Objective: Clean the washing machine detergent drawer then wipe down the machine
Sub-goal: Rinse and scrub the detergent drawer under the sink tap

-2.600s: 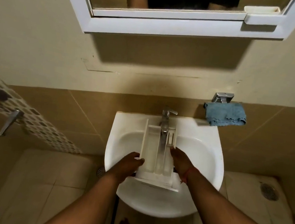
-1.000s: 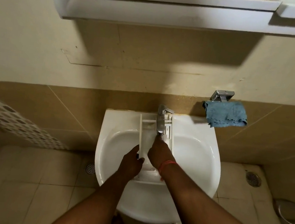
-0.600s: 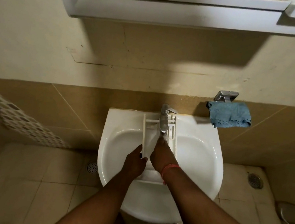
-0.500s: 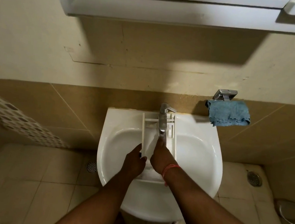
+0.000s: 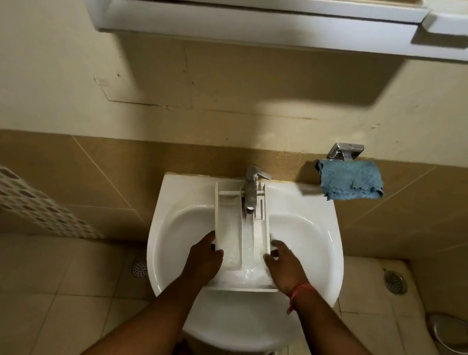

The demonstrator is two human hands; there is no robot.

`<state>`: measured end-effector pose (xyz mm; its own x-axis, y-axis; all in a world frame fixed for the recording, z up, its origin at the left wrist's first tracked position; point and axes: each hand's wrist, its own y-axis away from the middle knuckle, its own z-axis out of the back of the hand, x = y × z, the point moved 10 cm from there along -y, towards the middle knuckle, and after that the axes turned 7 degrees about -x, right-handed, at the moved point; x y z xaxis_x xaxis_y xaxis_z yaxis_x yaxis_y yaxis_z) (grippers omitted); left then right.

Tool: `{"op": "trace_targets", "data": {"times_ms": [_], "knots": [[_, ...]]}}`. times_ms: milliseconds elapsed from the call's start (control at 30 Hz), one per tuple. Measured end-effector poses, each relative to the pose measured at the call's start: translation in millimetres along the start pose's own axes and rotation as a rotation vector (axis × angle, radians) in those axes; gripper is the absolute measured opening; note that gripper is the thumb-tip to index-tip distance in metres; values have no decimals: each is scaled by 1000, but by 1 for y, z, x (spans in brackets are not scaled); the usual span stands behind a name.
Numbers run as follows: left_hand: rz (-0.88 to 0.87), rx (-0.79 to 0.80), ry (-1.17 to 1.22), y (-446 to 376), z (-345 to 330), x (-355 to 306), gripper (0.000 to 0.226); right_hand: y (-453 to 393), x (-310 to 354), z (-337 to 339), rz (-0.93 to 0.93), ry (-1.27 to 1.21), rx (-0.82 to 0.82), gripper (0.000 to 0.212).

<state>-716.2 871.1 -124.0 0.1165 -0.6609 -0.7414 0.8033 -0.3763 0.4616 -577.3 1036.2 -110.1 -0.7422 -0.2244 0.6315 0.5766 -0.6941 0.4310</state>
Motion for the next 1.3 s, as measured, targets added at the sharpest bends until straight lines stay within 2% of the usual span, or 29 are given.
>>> {"op": "trace_targets", "data": {"times_ms": [33,67,200,300,500,700,833,1000,1133,1233,1300], "knots": [[2,-3,3,2,3,3,55,3,0,-10,19,5,103,45],[-3,-10,2,5,7,5,52,5,0,-14,45,22,139,43],[-46,-38,-11,16,22,4,46,12,9,-18,134,18,117,40],[-63,9,-16,27,18,-4,43,15,13,-14,174,48,100,43],[-50,6,59,48,13,-4,29,15,9,-14,167,148,174,47],[0,29,95,61,10,-4,18,13,19,-2,228,302,252,10],[83,137,104,70,-6,2,21,10,21,10,238,438,327,7],[189,142,197,74,-26,7,24,3,24,29,266,534,344,3],[288,164,296,76,-46,7,32,-4,32,43,306,623,341,25],[313,200,394,82,-59,3,30,-10,45,47,364,754,392,30],[334,150,521,79,-62,8,33,-11,52,46,396,826,450,31]]}}
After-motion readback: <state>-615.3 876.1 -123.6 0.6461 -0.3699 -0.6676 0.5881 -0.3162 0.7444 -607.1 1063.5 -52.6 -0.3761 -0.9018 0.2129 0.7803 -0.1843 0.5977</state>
